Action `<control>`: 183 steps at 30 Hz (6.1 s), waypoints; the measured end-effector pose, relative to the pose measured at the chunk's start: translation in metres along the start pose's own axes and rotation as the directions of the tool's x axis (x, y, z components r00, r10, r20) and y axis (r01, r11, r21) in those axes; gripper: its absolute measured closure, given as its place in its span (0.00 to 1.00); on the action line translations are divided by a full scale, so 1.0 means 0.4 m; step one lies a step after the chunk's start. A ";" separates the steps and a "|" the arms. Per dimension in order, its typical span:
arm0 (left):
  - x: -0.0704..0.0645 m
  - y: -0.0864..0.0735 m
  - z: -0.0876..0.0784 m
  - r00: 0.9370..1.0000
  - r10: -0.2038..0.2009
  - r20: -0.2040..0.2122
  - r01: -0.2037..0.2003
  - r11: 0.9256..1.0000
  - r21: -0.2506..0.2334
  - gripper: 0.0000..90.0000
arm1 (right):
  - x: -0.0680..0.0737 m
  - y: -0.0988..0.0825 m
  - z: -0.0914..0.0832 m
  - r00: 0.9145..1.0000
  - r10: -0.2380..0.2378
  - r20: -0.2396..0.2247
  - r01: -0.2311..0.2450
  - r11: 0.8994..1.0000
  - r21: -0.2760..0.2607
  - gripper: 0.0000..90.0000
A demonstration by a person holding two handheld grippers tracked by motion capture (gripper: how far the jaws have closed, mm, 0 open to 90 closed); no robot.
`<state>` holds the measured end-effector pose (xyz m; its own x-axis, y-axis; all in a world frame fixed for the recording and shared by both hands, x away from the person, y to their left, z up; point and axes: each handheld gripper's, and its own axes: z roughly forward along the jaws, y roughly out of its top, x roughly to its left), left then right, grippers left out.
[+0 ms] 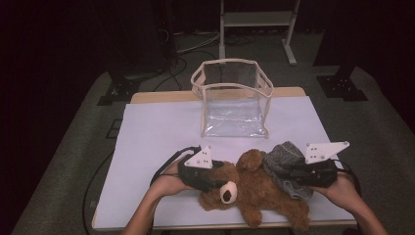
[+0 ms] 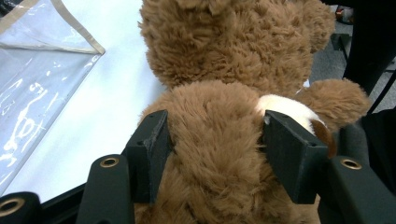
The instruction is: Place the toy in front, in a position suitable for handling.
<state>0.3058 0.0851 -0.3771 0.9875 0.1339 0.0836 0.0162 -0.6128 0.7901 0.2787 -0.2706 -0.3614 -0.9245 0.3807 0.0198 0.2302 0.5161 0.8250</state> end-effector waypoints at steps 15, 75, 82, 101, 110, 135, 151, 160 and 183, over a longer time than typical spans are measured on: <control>0.001 0.004 -0.045 0.999 0.022 -0.043 -0.021 1.000 0.020 0.45 | -0.007 0.019 0.052 1.000 -0.024 0.008 0.024 0.999 0.023 0.87; 0.001 -0.025 0.010 1.000 -0.017 -0.023 0.017 1.000 0.022 0.50 | 0.046 0.106 0.153 0.991 -0.133 -0.020 0.134 0.990 0.054 0.88; 0.006 -0.009 0.018 1.000 0.006 -0.026 -0.005 0.999 0.039 0.50 | 0.048 0.087 0.161 0.992 -0.125 -0.024 0.127 0.990 0.069 0.87; 0.004 -0.030 0.010 0.999 -0.006 -0.037 0.006 1.000 -0.002 0.53 | 0.048 0.086 0.131 0.993 -0.116 -0.014 0.116 0.992 0.039 0.87; 0.006 -0.032 0.012 0.999 -0.006 -0.032 0.006 1.000 -0.001 0.52 | 0.049 0.148 0.193 0.989 -0.139 -0.055 0.141 0.990 0.025 0.87; -0.006 -0.049 -0.005 1.000 -0.012 -0.024 0.011 0.999 -0.039 0.51 | 0.030 0.181 0.240 0.985 -0.122 -0.121 0.127 0.991 0.034 0.87; -0.007 -0.049 0.002 1.000 -0.005 -0.021 0.005 0.999 -0.042 0.53 | 0.017 0.208 0.271 0.985 -0.130 -0.117 0.140 0.987 0.084 0.87; -0.008 -0.054 -0.010 1.000 0.001 -0.020 -0.002 0.999 -0.035 0.52 | -0.016 0.138 0.214 0.995 -0.090 -0.040 0.095 0.987 0.130 0.87; -0.017 -0.074 -0.013 1.000 0.012 -0.015 -0.012 1.000 -0.012 0.50 | 0.069 -0.021 0.034 0.996 -0.027 0.082 0.028 1.000 -0.011 0.87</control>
<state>0.2976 0.1064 -0.3981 0.9852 0.1379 0.1021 0.0022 -0.6049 0.7963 0.2556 -0.2540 -0.3756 -0.9021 0.4287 -0.0489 0.2010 0.5179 0.8315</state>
